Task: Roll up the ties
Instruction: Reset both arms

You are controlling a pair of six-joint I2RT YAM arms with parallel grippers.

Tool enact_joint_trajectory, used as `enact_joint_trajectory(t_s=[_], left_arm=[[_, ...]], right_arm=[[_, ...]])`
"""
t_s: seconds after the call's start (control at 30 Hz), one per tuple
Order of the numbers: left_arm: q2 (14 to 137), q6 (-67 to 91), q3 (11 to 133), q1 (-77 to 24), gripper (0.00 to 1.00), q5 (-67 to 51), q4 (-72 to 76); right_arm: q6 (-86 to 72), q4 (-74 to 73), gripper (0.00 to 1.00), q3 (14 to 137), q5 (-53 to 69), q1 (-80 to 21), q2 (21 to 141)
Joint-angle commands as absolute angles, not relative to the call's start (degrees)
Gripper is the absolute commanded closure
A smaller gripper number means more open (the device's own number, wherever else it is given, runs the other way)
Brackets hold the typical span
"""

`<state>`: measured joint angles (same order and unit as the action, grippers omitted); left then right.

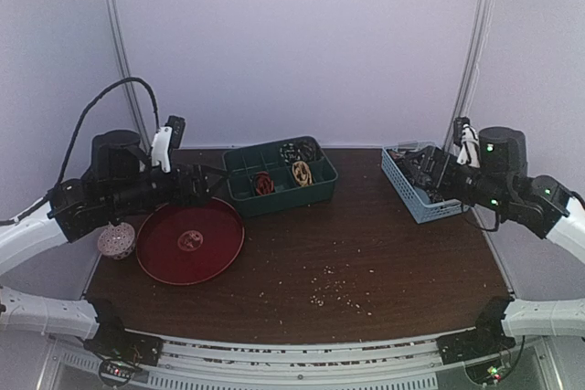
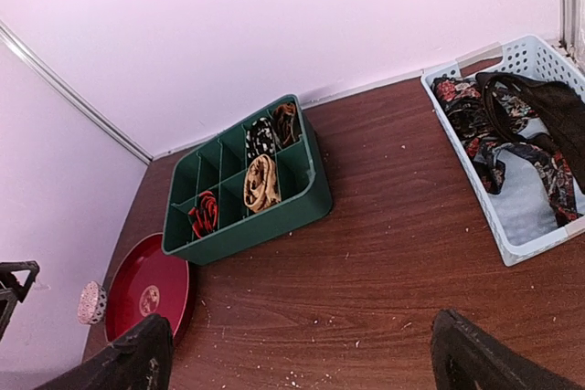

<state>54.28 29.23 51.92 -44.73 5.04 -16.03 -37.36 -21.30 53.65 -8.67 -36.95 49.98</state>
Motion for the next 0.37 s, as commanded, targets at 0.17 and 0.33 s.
enact_joint_trajectory(t_s=[0.17, 0.33], left_arm=[[52.38, 30.42, 50.53, -44.74, 0.02, 3.98, -11.40], [52.22, 30.48, 50.14, -44.75, 0.02, 4.95, -11.44]], right_arm=[[-40.45, -24.77, 0.00, 50.32, -10.61, -37.00, 43.95], [-40.51, -24.74, 0.00, 50.37, -10.16, -37.00, 44.46]])
